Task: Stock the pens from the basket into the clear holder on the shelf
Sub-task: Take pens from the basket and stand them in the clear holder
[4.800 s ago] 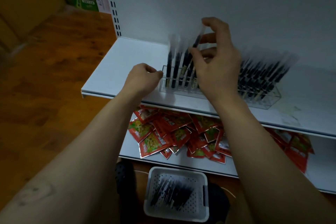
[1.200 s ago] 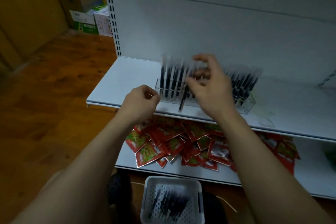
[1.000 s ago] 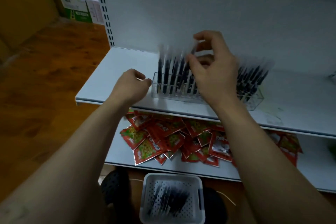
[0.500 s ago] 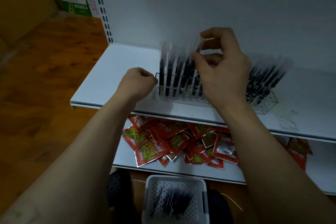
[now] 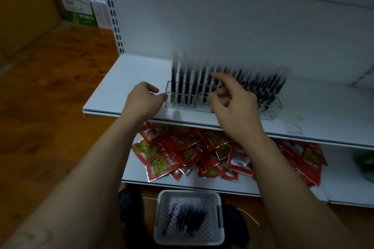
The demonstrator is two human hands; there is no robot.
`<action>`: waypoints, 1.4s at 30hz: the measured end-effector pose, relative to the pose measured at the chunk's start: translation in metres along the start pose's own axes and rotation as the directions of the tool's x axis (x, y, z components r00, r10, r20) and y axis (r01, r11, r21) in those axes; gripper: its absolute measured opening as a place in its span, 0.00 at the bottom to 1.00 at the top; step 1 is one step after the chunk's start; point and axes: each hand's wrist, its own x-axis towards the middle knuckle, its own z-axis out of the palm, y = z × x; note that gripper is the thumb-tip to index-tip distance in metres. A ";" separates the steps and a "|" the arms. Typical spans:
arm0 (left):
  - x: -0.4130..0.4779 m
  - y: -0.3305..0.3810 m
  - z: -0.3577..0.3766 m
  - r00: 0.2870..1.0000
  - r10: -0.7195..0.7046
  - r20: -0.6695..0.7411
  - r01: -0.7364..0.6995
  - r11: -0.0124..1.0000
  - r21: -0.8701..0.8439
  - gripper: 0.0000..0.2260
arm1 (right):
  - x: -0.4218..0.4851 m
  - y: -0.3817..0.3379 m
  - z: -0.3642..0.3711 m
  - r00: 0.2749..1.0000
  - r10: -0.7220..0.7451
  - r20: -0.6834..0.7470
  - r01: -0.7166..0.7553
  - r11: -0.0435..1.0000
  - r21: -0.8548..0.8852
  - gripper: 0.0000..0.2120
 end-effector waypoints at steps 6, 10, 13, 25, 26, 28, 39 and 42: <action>-0.059 -0.014 0.010 0.994 0.011 0.106 -0.019 0.997 0.071 0.08 | -0.047 0.013 0.012 0.957 0.130 0.258 -0.087 0.981 -0.174 0.11; -0.089 -0.045 0.036 0.987 -0.023 0.160 -0.009 0.981 0.192 0.07 | -0.082 0.029 0.026 0.883 0.226 0.411 -0.111 0.952 -0.284 0.10; -0.106 -0.073 0.053 0.966 -0.085 0.244 0.011 0.957 0.290 0.08 | -0.111 0.049 0.040 0.786 0.327 0.524 -0.163 0.928 -0.335 0.11; -0.171 -0.198 0.109 0.768 -0.504 0.394 0.324 0.838 0.439 0.09 | -0.224 0.143 0.124 0.302 0.621 0.724 -0.377 0.775 -0.507 0.19; -0.164 -0.197 0.111 0.779 -0.490 0.391 0.325 0.849 0.417 0.06 | -0.225 0.149 0.130 0.256 0.626 0.737 -0.360 0.769 -0.528 0.18; -0.148 -0.193 0.114 0.800 -0.465 0.379 0.327 0.868 0.374 0.06 | -0.223 0.156 0.142 0.155 0.646 0.747 -0.360 0.741 -0.566 0.09; -0.130 -0.263 0.163 0.552 -0.693 0.464 0.681 0.695 0.228 0.04 | -0.237 0.212 0.237 0.004 0.688 0.725 -0.585 0.590 -0.556 0.25; -0.123 -0.277 0.175 0.503 -0.707 0.497 0.712 0.665 0.225 0.04 | -0.242 0.223 0.250 -0.028 0.706 0.708 -0.627 0.539 -0.562 0.25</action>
